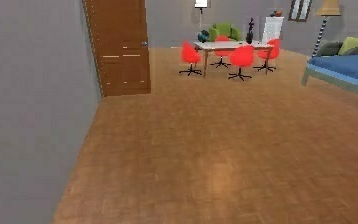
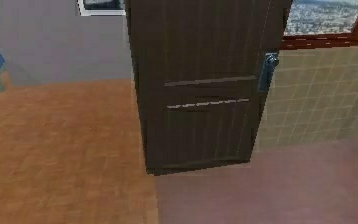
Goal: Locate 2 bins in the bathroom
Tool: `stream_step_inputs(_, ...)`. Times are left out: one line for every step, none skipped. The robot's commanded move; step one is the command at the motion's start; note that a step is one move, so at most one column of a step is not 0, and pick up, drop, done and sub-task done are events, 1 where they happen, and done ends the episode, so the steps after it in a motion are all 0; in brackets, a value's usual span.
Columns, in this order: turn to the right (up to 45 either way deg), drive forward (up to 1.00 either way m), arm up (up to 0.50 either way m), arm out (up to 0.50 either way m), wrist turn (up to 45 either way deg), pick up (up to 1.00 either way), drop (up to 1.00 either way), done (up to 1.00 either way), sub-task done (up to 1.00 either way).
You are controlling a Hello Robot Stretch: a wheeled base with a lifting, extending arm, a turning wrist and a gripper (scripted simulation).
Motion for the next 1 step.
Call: stream_step_inputs(0.0, 1.00, 0.00, 0.00, 0.0, 0.00, 0.00, 0.00, 0.00)
